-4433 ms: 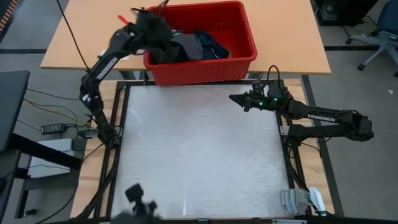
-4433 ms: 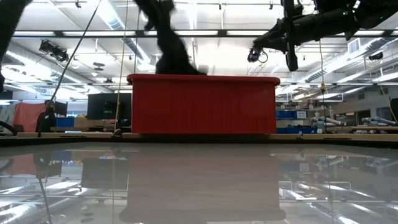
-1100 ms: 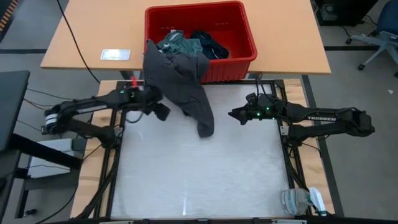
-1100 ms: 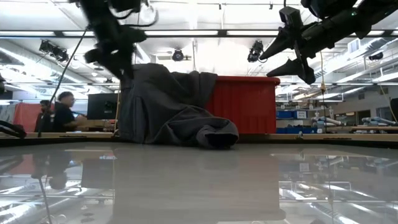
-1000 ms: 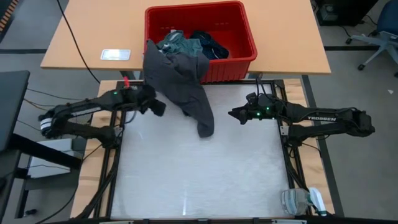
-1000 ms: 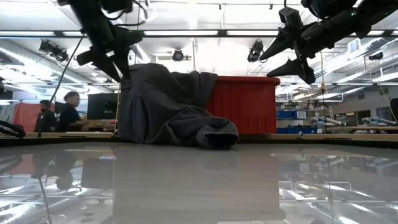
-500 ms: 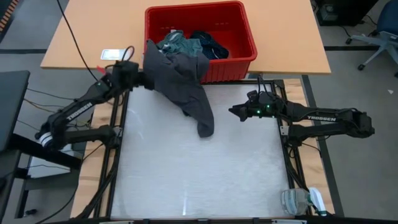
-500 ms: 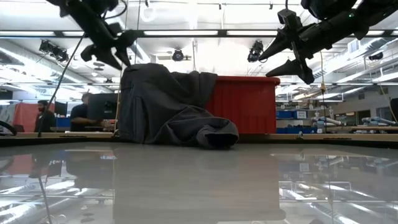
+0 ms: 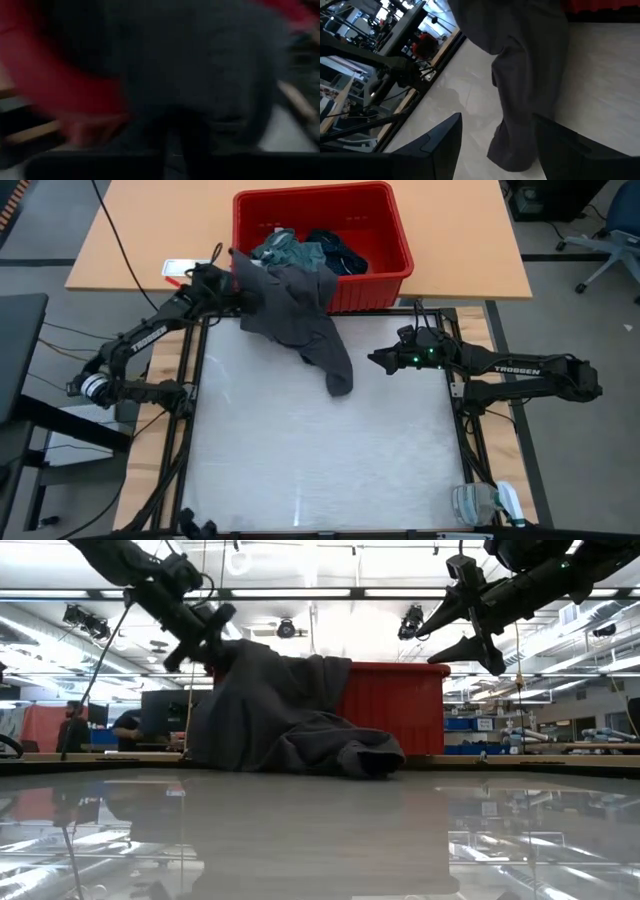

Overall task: Fold laundry
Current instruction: Remove the black pants from the red bin

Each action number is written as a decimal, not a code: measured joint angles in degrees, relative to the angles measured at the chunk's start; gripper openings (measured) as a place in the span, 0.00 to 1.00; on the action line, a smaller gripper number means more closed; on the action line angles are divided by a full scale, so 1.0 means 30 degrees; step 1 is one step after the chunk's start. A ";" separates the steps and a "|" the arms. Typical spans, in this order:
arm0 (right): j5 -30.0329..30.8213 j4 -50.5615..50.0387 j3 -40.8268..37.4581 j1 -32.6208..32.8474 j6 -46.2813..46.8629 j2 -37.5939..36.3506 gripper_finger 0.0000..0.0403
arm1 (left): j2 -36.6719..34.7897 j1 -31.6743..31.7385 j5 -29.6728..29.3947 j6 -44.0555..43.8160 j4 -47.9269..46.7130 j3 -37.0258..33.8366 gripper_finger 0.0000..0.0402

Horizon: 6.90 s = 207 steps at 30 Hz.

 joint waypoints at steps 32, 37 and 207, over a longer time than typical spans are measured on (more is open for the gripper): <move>0.3004 -0.0835 0.0007 0.1440 0.4441 0.1420 0.53 | -0.3286 -0.8403 -0.6075 -0.0254 -1.1686 0.2766 0.23; 0.4240 0.0088 0.0007 0.3276 0.5616 0.2909 0.53 | -0.4753 -0.5686 -0.5153 -0.0954 -0.9575 -0.0906 0.49; -0.0655 -1.8000 0.8379 0.2828 -0.4163 1.5766 0.01 | 0.2074 -1.8803 -0.1355 -0.6582 -0.4697 -0.0809 0.39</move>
